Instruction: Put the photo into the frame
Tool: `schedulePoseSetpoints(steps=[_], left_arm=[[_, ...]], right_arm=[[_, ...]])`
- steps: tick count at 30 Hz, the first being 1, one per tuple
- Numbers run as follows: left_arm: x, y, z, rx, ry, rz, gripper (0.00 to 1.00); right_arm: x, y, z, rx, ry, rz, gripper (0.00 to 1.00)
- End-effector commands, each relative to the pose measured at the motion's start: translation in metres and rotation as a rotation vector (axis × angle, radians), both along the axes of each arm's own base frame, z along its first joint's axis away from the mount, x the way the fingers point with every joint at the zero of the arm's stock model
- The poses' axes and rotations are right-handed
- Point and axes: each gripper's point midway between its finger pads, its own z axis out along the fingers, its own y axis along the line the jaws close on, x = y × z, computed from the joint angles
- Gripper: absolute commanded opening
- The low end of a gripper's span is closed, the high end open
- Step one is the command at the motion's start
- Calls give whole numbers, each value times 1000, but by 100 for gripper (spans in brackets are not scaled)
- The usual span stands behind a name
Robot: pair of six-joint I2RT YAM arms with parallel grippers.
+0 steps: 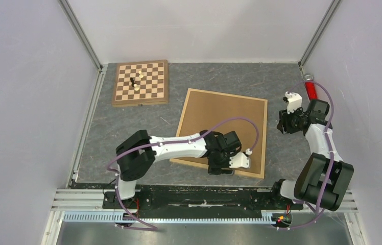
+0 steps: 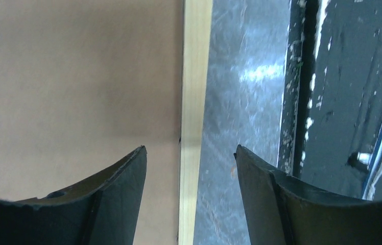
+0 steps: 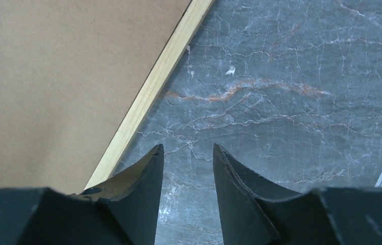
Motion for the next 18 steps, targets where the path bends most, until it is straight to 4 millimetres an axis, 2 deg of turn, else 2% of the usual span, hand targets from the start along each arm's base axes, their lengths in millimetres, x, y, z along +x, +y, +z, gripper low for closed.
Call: schedulePoseSetpoints(steps=[1,5,8,15,18], left_arm=[[-6,-42,3,-78,-55,-64,70],[-13,-56,-8,-67,-117,-78,68],[-8,-60,-15,-55,-153,-61,65],[-13,-51,-25,-28,-152,-51,60],[-15,-44,-32,-12,-146,-47,54]], right_arm=[[-1,-4,1,12,-22,9,42],[-3,-11,-3,37,-16,-4,41],[-7,-12,-6,60,-8,-5,40],[-15,-18,-13,79,0,-13,39],[-15,-17,-13,103,0,-12,39]])
